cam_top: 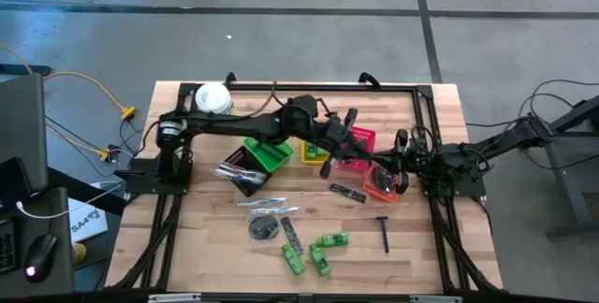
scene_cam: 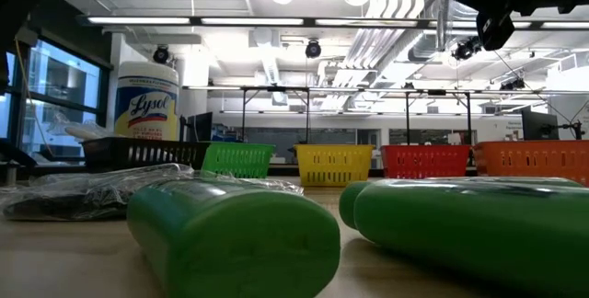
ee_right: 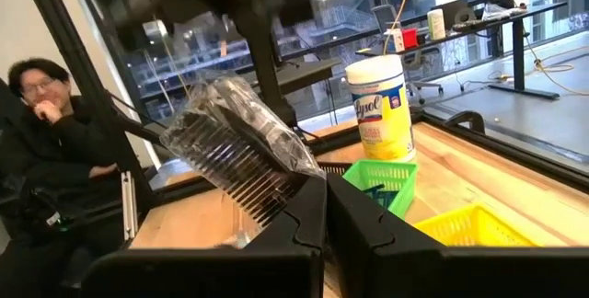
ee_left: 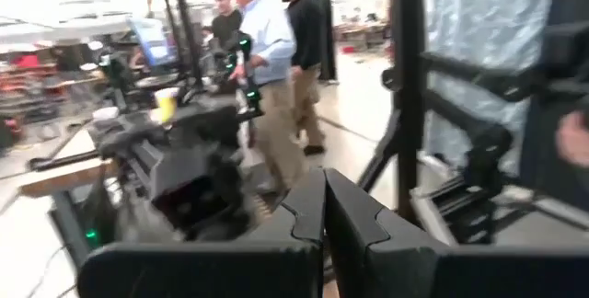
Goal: Pick & Place Travel size toiletries
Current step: Put the bottom black hair comb into the red bin
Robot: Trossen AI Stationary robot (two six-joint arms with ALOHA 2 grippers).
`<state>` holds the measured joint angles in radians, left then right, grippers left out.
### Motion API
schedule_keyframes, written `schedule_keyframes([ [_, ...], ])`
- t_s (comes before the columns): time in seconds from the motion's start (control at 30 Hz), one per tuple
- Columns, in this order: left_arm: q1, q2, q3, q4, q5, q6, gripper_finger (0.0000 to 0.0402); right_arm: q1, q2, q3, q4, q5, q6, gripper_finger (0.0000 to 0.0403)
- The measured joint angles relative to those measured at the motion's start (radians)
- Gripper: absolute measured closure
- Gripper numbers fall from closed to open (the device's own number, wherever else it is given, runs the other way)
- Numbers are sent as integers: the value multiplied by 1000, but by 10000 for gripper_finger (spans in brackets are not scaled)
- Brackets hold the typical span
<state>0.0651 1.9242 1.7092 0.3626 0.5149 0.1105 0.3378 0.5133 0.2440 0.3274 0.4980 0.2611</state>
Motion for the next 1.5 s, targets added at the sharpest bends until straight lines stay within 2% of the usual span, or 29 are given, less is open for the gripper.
schedule_keyframes([
  [0.1, -8, -81, 1, -162, 13, -38, 402, 0, 0, 0, -18, 0, 1, 401],
  [0.17, -21, -150, 1, -345, -30, -20, 402, 0, 0, 0, -40, 0, 2, 401],
  [0.23, -49, -217, -5, -515, -159, 29, 402, 0, 0, 0, -48, 0, 5, 401],
  [0.33, -112, -329, -66, -656, -359, 89, 402, 0, 0, 0, -54, -2, 7, 401],
  [0.47, -187, -516, -236, -650, -527, 95, 402, 0, 0, 0, -71, -3, 7, 401],
  [0.6, -261, -750, -508, -563, -660, 63, 402, 0, 0, 0, -83, -3, 8, 401],
  [0.8, -388, -1092, -921, -435, -787, -23, 402, -41, 0, 0, -128, -9, 27, 401],
  [0.97, -502, -1302, -1157, -365, -909, -40, 402, -136, 0, 40, -283, -72, 85, 401],
  [1.1, -553, -1397, -1320, -325, -938, -38, 402, -224, 13, 109, -422, -156, 91, 401],
  [1.23, -550, -1422, -1433, -260, -943, -46, 402, -313, 42, 215, -579, -200, 60, 401],
  [1.5, -550, -1417, -1521, -238, -940, -2, 402, -464, 228, 465, -800, -344, -138, 401],
])
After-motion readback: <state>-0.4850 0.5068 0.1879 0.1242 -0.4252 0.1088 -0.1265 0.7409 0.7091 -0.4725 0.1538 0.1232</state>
